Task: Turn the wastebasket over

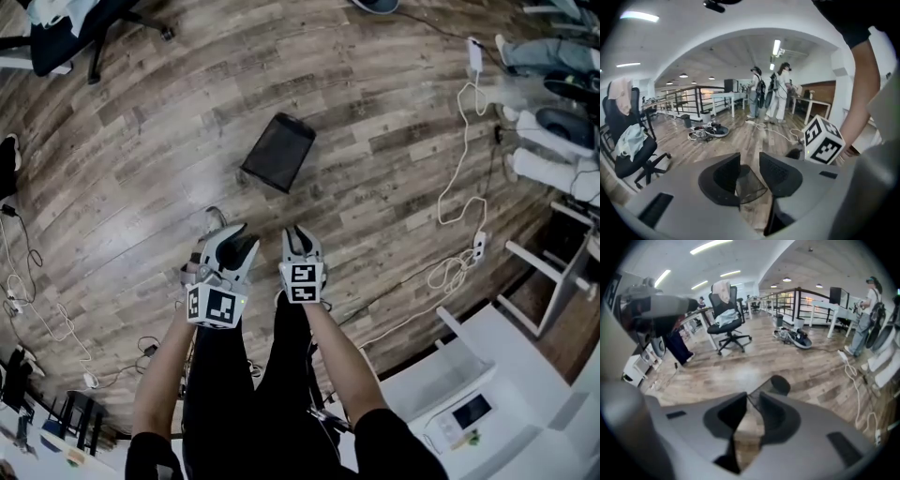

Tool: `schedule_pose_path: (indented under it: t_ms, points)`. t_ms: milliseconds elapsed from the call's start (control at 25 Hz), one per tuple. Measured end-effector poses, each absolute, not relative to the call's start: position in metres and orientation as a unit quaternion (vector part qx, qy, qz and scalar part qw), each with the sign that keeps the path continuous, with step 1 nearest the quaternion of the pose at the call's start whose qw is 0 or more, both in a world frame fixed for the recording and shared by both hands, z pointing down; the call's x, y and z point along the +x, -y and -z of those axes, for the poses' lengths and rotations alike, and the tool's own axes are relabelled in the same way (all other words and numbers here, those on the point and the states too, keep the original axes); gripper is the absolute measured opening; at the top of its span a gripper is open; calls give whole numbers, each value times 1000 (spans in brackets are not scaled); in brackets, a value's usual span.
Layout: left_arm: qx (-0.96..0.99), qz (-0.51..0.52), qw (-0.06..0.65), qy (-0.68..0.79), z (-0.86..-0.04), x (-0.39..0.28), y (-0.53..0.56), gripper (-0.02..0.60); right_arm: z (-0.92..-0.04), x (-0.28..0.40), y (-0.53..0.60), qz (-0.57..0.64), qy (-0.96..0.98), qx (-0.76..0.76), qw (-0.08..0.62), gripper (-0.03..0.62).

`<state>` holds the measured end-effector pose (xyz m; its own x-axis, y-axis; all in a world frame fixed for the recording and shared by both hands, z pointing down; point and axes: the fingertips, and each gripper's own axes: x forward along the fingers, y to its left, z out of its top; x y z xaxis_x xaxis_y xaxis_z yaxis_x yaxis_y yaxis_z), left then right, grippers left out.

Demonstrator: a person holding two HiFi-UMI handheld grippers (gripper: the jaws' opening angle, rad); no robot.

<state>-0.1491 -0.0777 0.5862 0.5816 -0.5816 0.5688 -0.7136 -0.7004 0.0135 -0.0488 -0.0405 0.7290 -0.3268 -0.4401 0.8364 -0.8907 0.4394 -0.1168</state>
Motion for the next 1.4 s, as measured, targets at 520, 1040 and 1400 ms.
schedule_pose_path:
  t_ms: [520, 1040, 1400]
  points:
    - [855, -469, -30, 218, -762, -136, 95, 201, -816, -41, 46, -285, 742, 423, 435, 135]
    - [835, -519, -40, 180, -875, -143, 85, 178, -890, -31, 49, -272, 739, 400, 469, 146]
    - [824, -531, -33, 196, -925, -142, 87, 189, -943, -27, 41, -265, 736, 386, 489, 158]
